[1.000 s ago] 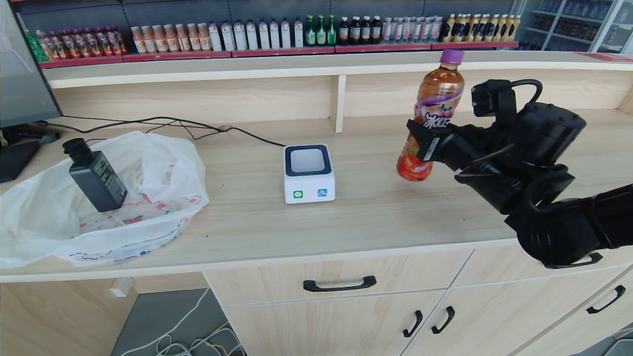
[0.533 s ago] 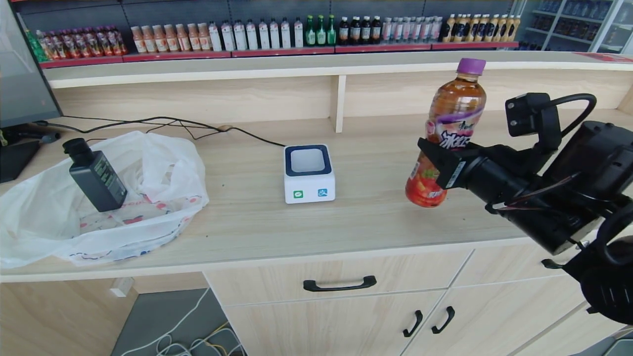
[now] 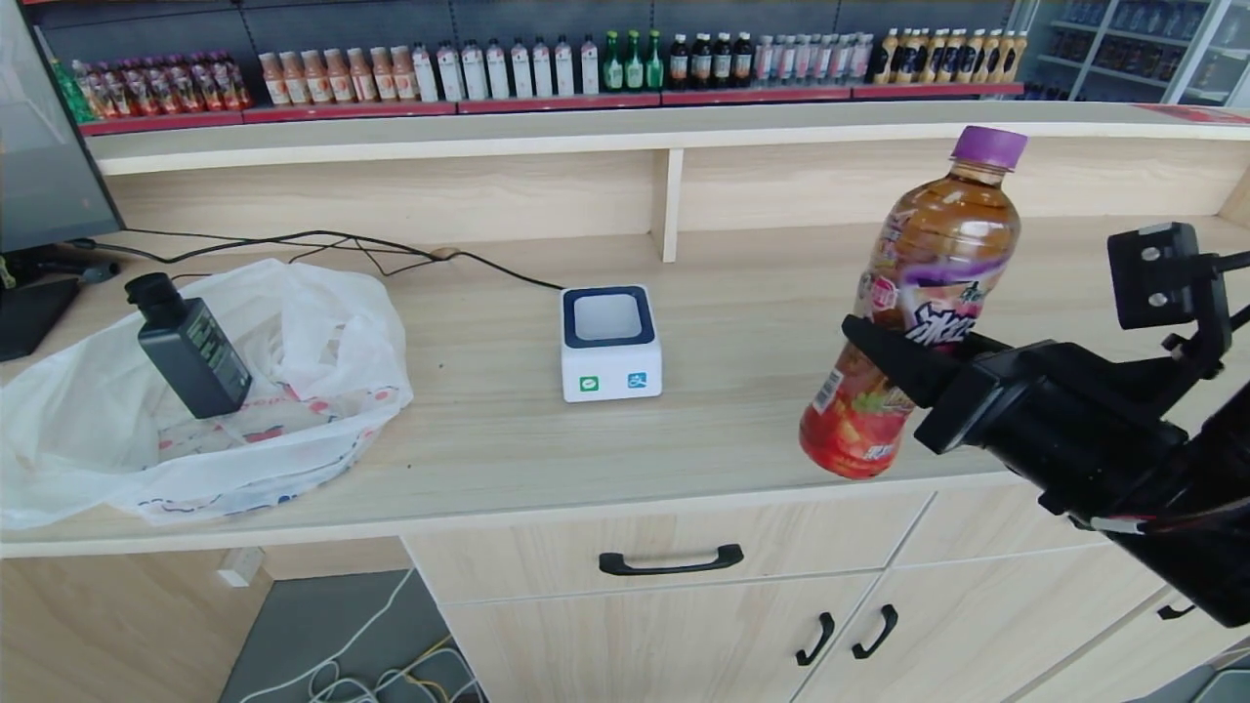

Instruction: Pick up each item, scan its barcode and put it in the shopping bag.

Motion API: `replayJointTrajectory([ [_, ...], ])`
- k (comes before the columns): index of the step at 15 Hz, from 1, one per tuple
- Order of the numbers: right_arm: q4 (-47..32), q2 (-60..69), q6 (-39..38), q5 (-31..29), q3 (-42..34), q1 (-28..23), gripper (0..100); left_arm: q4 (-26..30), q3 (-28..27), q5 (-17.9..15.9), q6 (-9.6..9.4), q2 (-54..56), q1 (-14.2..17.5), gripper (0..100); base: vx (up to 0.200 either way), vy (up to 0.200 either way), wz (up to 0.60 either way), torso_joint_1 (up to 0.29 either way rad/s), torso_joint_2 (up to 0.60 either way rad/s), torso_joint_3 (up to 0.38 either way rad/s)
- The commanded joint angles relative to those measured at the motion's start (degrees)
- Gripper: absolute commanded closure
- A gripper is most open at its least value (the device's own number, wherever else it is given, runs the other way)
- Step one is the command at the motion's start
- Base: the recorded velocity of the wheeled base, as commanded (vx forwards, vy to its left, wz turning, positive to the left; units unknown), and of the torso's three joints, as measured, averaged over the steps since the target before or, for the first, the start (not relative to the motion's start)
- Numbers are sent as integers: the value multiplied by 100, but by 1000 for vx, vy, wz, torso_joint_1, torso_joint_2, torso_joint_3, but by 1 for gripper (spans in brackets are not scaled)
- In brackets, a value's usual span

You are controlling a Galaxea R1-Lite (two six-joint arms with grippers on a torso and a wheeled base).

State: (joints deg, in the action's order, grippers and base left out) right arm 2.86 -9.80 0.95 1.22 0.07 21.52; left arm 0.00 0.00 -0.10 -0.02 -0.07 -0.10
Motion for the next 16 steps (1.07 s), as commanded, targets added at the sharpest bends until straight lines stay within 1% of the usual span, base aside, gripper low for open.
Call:
replayJointTrajectory([
  [1,-251,980,19,1,-7,-16,0,0,0,1,2,-1,1,0,0,0,0,0,0,0],
  [3,-251,980,-7,1,-7,-95,0,0,0,1,2,-1,1,0,0,0,0,0,0,0],
  [5,-251,804,-34,-8,-7,-473,0,0,0,1,-6,-1,1,0,0,0,0,0,0,0],
  [7,-260,514,-25,-43,-7,-605,0,0,0,1,-6,-1,1,0,0,0,0,0,0,0],
  [8,-260,409,-34,-78,-7,-807,0,0,0,1,-6,-1,1,0,0,0,0,0,0,0],
  [10,-260,242,-42,-78,-7,-1870,0,0,0,1,-6,-1,1,0,0,0,0,0,0,0],
  [11,-260,426,-34,-69,-7,-2011,0,0,0,1,-6,-1,1,0,0,0,0,0,0,0],
  [12,-260,585,-16,-69,-7,-2002,0,0,0,1,2,-1,1,0,0,0,0,0,0,0],
  [13,-260,980,19,-78,-7,-2125,0,0,0,1,-6,-1,1,0,0,0,0,0,0,0],
  [16,-260,980,-104,-60,-7,-2116,0,0,0,1,-6,-1,1,0,0,0,0,0,0,0],
])
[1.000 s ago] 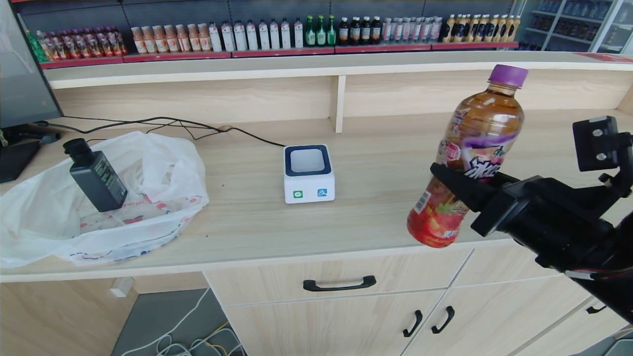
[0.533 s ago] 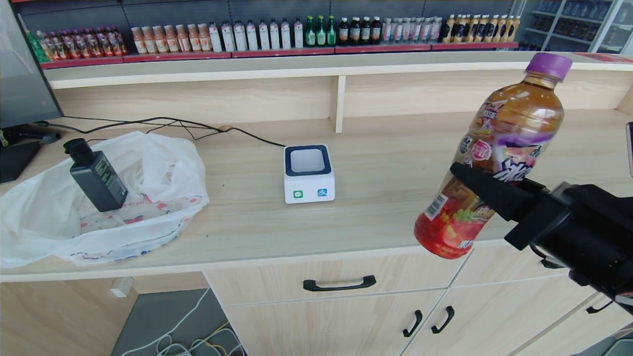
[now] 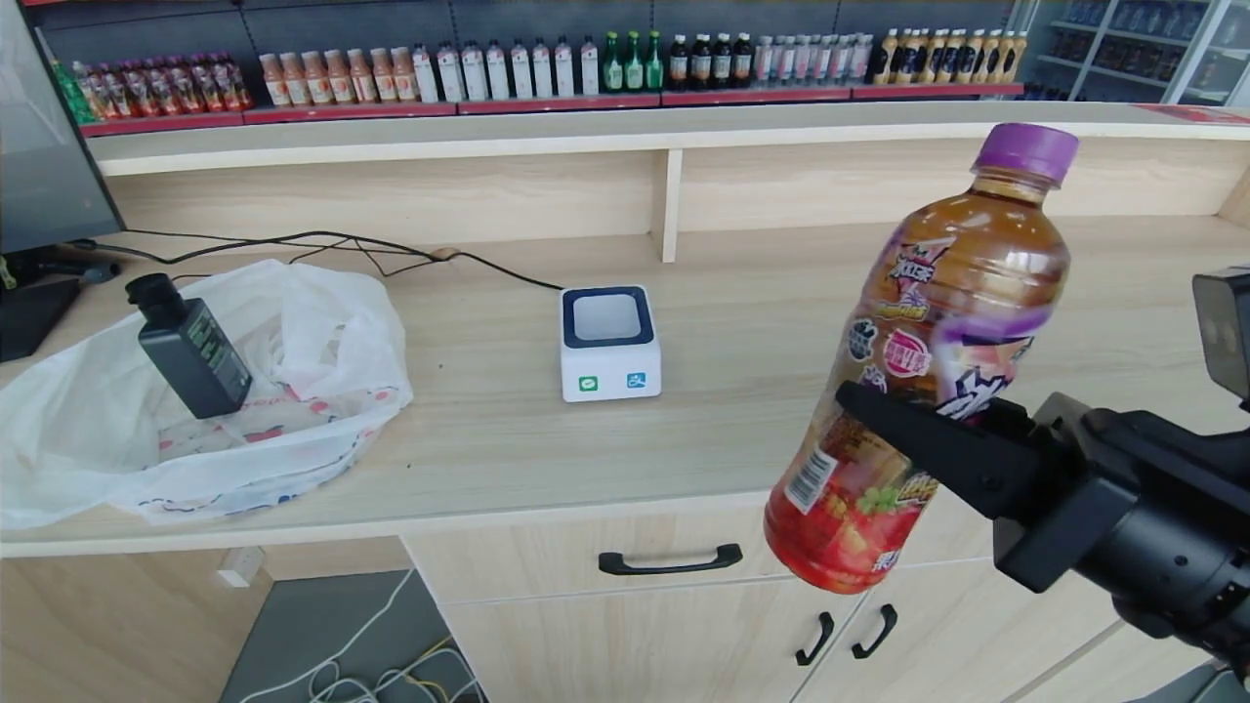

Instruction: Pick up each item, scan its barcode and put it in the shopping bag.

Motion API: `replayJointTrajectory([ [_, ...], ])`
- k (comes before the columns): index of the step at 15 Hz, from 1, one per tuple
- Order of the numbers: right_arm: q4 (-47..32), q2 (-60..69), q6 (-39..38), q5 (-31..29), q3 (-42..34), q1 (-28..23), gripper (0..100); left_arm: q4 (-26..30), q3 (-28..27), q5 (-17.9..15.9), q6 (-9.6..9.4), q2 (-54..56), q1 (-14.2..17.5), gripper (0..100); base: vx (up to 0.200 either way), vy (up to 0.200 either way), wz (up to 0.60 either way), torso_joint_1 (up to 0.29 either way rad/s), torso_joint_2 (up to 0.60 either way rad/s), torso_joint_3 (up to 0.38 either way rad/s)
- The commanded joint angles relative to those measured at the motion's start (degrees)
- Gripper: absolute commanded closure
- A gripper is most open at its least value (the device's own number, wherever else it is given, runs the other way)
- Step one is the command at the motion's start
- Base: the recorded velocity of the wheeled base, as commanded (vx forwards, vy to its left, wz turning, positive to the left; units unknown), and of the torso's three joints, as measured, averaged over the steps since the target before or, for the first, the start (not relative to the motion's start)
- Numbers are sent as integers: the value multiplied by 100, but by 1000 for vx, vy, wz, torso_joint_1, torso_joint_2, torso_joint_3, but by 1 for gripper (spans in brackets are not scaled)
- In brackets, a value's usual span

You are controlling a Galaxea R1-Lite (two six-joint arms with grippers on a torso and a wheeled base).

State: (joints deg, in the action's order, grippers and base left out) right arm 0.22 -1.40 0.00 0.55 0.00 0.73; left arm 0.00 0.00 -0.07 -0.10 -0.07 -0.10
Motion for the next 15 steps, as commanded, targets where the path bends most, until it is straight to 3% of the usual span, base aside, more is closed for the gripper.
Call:
replayJointTrajectory([
  [1,4,140,-70,7,0,-38,0,0,0,-1,1,-1,1,0,0,0,0,0,0,0],
  [15,4,140,-141,7,0,-38,0,0,0,-1,1,-1,1,0,-14,0,0,0,1,0],
])
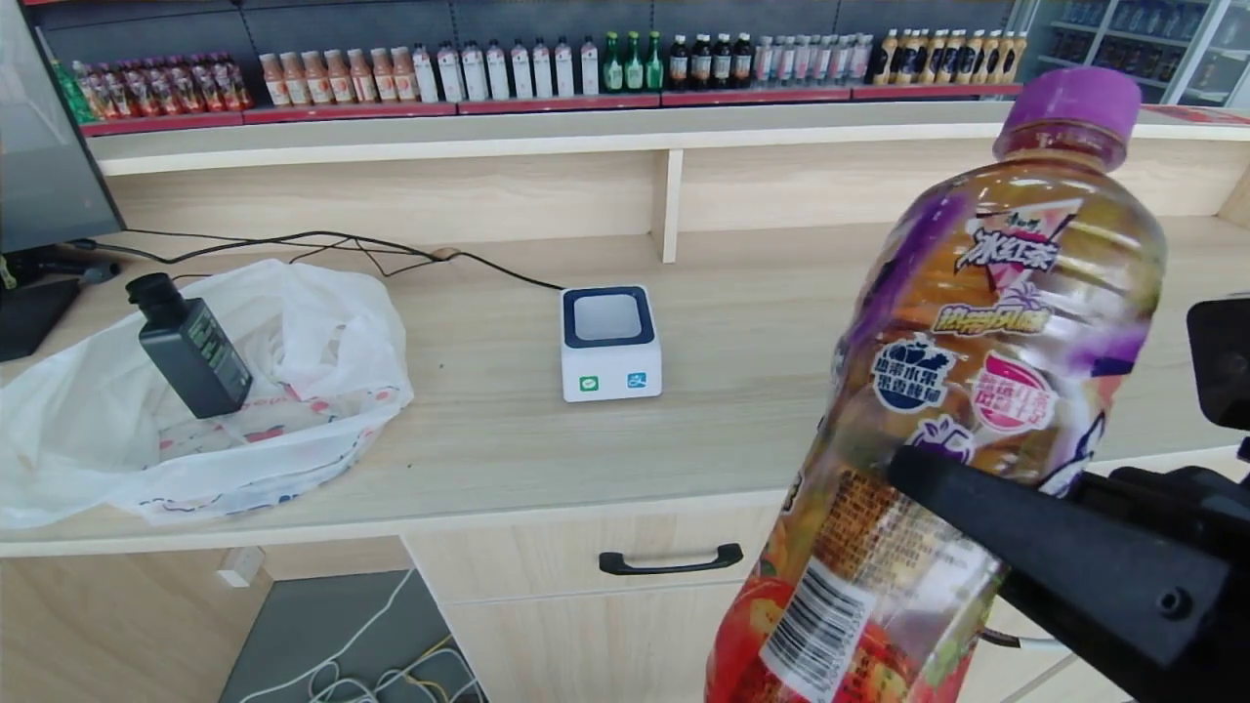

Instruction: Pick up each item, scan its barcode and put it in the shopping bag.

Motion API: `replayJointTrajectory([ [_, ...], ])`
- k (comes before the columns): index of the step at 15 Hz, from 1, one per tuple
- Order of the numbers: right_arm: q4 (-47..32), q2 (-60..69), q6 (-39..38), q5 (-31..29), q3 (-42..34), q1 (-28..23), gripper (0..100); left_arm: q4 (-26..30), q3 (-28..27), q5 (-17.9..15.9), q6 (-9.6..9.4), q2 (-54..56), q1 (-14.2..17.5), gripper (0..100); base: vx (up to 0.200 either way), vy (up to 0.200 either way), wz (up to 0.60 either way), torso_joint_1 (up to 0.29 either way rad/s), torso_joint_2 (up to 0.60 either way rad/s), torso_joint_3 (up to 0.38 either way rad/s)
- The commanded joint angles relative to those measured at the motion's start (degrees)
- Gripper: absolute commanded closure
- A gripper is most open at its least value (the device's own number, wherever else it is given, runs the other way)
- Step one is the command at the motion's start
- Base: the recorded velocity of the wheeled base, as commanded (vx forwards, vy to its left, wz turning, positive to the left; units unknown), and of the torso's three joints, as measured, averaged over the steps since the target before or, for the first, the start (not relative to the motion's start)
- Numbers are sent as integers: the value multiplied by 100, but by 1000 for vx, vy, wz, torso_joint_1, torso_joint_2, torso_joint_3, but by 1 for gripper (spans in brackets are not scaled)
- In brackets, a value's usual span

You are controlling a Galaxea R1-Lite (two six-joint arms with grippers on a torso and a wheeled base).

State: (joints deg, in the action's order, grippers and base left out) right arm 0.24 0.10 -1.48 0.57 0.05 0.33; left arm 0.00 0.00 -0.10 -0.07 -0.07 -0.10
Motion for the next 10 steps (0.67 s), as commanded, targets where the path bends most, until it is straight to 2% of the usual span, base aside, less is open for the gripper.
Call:
replayJointTrajectory([
  [1,2,-10,-2,4,-5,2,0,0,0,1,-1,-1,1,0,0,0,0,0,0,0],
  [8,11,-10,-2,4,-5,2,0,0,0,1,-1,-1,1,0,0,0,0,0,0,0],
  [10,11,-10,-2,4,-5,2,0,0,0,1,-10,-1,1,0,0,-200,0,0,0,7],
])
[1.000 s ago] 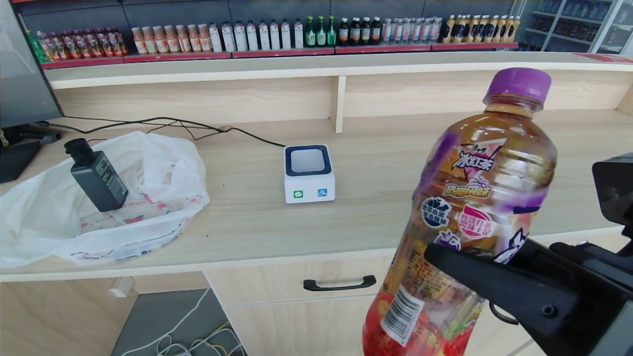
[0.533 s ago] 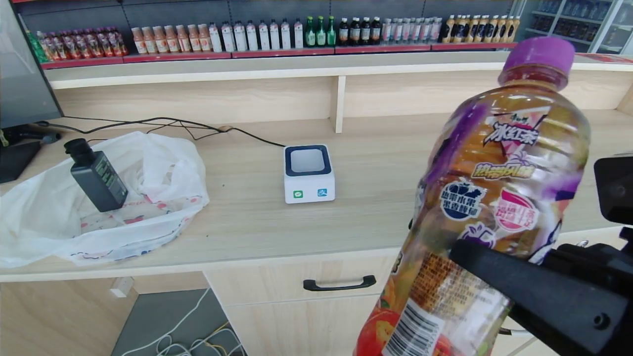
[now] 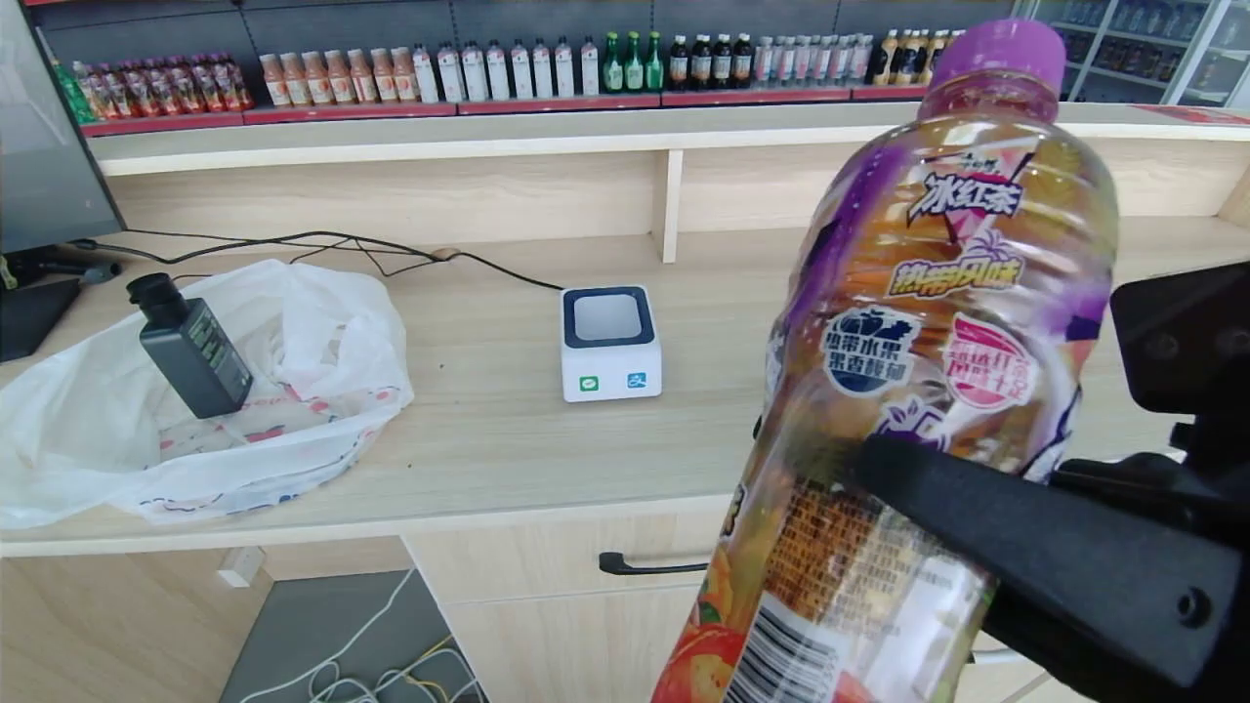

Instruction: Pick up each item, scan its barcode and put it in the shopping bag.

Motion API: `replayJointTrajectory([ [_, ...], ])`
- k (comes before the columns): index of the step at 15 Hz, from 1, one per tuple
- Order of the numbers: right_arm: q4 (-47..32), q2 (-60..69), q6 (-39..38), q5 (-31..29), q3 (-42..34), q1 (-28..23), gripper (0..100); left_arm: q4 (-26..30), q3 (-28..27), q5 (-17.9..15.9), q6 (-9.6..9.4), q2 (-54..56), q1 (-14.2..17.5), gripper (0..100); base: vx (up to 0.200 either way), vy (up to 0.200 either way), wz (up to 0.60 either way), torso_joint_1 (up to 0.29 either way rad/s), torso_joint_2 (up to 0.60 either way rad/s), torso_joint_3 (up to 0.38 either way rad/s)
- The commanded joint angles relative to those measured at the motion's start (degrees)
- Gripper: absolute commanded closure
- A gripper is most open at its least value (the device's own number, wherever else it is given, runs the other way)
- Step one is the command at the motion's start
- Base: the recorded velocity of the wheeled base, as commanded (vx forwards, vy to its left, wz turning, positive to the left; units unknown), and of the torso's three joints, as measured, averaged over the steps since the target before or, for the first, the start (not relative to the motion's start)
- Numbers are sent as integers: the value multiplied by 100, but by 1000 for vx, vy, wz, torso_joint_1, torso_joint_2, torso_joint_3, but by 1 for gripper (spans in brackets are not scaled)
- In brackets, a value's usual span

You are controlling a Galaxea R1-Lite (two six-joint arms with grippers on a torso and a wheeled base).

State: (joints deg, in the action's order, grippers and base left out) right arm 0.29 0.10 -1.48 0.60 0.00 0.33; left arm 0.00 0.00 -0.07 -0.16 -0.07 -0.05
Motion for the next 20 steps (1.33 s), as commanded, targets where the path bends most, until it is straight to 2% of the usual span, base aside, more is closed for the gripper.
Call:
replayJointTrajectory([
  [1,-3,-10,-2,2,0,2,0,0,0,-1,-2,-1,-4,0,0,-200,0,-12,-7,2],
  [20,6,-19,-2,2,0,2,0,0,0,-1,-2,-1,-4,0,0,-200,0,1,2,1],
])
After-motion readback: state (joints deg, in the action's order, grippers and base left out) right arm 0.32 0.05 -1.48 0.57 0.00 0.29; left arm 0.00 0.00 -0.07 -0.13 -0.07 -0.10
